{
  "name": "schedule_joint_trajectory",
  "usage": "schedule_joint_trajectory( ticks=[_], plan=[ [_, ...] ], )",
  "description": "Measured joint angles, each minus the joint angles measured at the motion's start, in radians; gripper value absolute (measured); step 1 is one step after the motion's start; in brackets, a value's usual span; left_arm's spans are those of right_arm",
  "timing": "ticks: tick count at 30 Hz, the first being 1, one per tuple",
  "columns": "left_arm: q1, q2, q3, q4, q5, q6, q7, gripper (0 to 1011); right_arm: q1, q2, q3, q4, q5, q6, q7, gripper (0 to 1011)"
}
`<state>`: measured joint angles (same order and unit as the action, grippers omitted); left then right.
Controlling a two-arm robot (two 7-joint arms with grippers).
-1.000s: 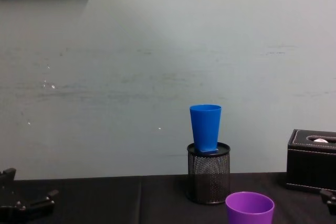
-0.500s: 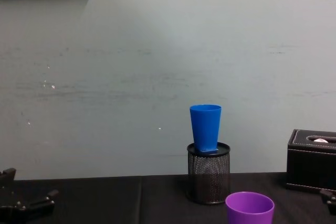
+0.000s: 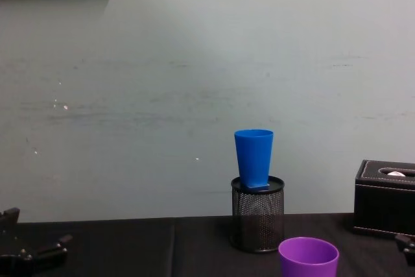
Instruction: Pick up one cup with a gripper and tap it against the other cup.
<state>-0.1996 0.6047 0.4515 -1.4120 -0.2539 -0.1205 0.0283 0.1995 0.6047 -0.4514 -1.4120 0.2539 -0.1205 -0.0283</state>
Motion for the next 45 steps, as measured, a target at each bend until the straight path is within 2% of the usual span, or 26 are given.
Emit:
schedule_joint_trajectory(
  ticks=[45],
  plan=[
    [0.0,0.0,0.0,0.0,0.0,0.0,0.0,1005,0.0,0.0,0.0,0.0,0.0,0.0,0.0,1003]
  ],
)
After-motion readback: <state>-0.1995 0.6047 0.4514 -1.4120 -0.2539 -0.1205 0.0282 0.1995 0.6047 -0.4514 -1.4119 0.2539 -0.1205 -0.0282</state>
